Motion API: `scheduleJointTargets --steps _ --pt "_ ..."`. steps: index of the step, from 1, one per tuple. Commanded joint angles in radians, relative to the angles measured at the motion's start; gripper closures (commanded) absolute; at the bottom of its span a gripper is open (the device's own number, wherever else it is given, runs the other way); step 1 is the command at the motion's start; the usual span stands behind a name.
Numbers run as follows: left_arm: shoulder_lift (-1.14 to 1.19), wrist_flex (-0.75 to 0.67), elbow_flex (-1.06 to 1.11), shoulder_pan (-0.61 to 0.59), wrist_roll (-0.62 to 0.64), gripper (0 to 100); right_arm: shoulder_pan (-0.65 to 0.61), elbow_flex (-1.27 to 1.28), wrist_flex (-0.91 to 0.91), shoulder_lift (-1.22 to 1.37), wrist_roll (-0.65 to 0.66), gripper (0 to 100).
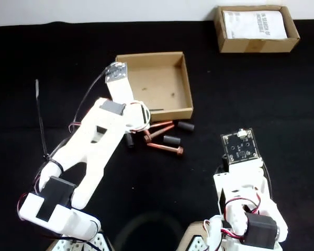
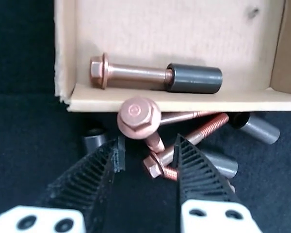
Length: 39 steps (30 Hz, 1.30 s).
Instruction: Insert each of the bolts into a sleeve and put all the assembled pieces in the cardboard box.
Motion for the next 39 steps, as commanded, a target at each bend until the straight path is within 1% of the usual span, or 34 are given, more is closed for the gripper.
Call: scheduleJointTargets --steps 1,5,9,11,13,20,22,27,34,37,39 --pt "-0.036 -0.081 0.016 -0.001 -0.014 83 0.005 -0.005 -0.019 0.004 0.009 99.2" --pt "0.024 -0.130 0.008 -0.005 -0.015 83 0.007 -0.002 -0.019 0.004 0.009 99.2" --pt "0.091 -0.132 -0.035 -0.002 -0.009 84 0.010 0.004 -0.031 0.004 0.009 99.2" --pt "0.113 -0.132 -0.053 -0.002 -0.011 90 0.010 0.004 -0.039 0.004 0.009 99.2" --pt "0.128 -0.130 -0.070 -0.002 -0.014 99 0.010 0.004 -0.039 0.004 0.009 99.2" --pt "0.125 -0.127 -0.074 -0.002 -0.014 99 0.010 0.005 -0.039 0.004 0.008 99.2" --pt "0.108 -0.107 -0.079 -0.002 -0.014 99 0.010 0.005 -0.041 0.004 0.006 99.2" --pt "-0.061 0.003 -0.079 0.001 -0.015 99 0.010 -0.007 -0.073 -0.002 0.002 99.2" --pt "-0.383 0.089 -0.071 0.001 -0.017 99 0.005 -0.025 -0.097 -0.005 0.000 99.2" --pt "-0.512 0.100 -0.068 0.001 -0.077 99 0.005 -0.054 -0.096 -0.005 0.000 99.2" --pt "-0.593 0.092 -0.053 0.001 -0.124 99 -0.001 -0.071 -0.096 -0.005 -0.044 99.2"
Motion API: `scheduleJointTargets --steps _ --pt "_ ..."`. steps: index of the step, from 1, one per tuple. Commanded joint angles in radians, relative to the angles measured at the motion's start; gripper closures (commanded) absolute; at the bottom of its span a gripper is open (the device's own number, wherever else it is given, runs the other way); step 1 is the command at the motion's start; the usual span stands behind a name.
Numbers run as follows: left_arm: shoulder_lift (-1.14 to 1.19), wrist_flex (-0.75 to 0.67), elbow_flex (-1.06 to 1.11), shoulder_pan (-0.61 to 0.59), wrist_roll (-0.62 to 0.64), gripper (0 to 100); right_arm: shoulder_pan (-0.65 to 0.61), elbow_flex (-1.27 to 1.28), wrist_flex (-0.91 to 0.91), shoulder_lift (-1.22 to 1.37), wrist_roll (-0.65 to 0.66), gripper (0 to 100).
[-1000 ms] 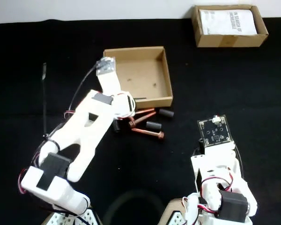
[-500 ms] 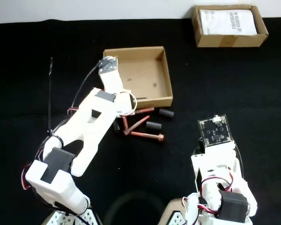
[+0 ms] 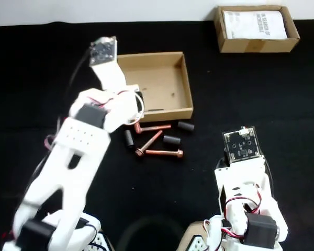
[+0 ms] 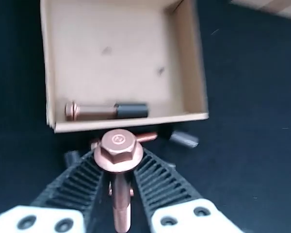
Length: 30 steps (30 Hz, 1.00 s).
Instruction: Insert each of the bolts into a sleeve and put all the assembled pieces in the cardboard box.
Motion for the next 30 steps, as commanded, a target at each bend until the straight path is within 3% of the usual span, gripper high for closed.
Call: scheduleJointTargets --steps 1,5,9,12,16,24,30 --pt "-0.185 -0.003 -0.008 -0.002 -0.064 99 -0.018 -0.065 -0.019 -0.008 -0.101 99.2" --pt "-0.352 -0.041 0.005 0.061 -0.132 99 -0.179 -0.038 -0.074 -0.008 -0.347 99.2" --pt "-0.521 -0.060 0.033 0.180 -0.276 99 -0.360 0.070 -0.318 -0.008 -0.512 99.2" --pt "-0.590 -0.060 0.085 0.216 -0.354 99 -0.450 0.174 -0.522 -0.005 -0.519 99.2" --pt "-0.610 -0.130 0.183 0.163 -0.376 99 -0.521 0.309 -0.677 -0.002 -0.519 99.2" --pt "-0.601 -0.496 0.361 0.142 -0.397 99 -0.590 0.424 -0.773 -0.002 -0.483 99.2" --pt "-0.461 -0.526 0.343 0.200 -0.394 99 -0.590 0.429 -0.814 -0.002 -0.474 99.2"
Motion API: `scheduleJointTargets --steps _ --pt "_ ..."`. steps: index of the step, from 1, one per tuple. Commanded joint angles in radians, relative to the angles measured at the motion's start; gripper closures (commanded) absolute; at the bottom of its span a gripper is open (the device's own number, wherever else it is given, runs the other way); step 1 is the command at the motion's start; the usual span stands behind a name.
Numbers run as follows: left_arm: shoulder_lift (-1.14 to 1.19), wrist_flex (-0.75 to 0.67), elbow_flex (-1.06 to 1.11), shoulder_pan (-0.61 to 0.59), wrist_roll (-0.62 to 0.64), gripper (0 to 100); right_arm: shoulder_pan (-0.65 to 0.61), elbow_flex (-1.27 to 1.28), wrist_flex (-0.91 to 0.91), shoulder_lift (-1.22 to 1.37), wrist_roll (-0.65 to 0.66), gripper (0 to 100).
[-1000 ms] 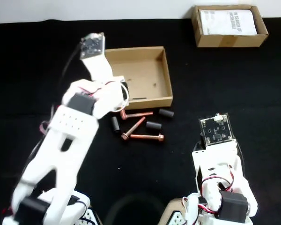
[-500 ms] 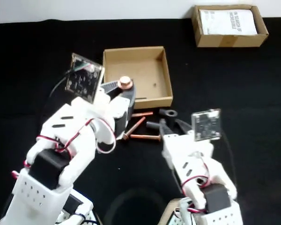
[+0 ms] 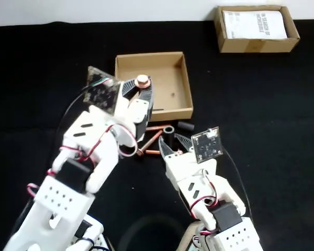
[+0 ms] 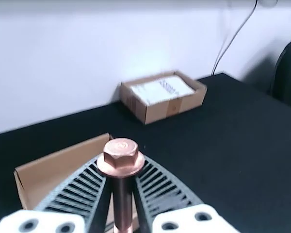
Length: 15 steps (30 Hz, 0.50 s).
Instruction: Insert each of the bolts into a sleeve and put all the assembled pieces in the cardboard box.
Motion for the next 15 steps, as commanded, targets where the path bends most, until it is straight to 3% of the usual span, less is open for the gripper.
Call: scheduleJointTargets --steps 1,15 --pt "0.068 -0.032 -0.051 0.054 0.002 99 -0.005 -0.007 -0.025 -0.002 0.015 99.2" --pt "0.119 -0.032 -0.104 0.133 0.003 99 0.033 -0.010 -0.025 -0.005 0.011 99.2"
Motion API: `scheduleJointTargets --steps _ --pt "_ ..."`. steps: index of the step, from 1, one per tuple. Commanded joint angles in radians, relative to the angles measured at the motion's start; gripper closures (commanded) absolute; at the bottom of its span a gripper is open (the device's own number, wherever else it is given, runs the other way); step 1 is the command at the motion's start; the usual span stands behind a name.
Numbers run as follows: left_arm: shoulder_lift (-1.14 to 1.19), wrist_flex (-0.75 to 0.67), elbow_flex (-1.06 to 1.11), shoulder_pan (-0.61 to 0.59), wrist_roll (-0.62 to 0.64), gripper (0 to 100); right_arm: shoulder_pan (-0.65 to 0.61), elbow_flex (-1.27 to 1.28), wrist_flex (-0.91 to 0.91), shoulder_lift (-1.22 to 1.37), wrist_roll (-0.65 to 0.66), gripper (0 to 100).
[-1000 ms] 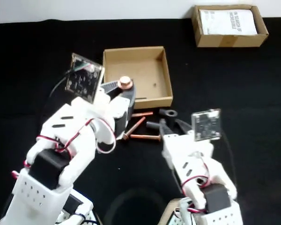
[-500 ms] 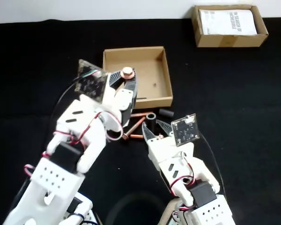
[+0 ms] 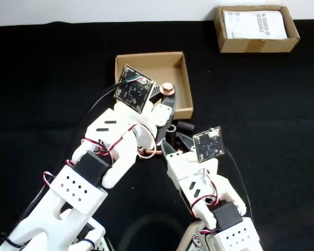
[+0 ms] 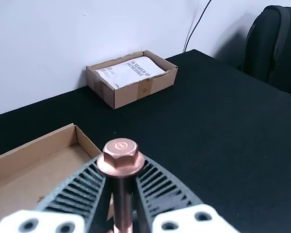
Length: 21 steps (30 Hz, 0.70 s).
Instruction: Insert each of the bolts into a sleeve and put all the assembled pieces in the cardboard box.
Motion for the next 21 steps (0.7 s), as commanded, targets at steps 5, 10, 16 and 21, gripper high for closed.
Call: scheduleJointTargets --steps 5,10,16,21 --pt "0.104 -0.048 -0.093 0.008 0.097 99 0.013 -0.015 -0.024 -0.004 0.005 99.2" --pt "0.194 -0.048 -0.174 0.012 0.144 99 0.015 -0.016 -0.022 -0.007 0.005 99.2" --pt "0.211 -0.044 -0.186 0.008 0.158 99 0.015 -0.016 -0.022 -0.007 0.005 99.2" --pt "0.211 0.011 -0.188 0.013 0.204 99 0.045 -0.016 -0.022 -0.007 0.005 99.2"
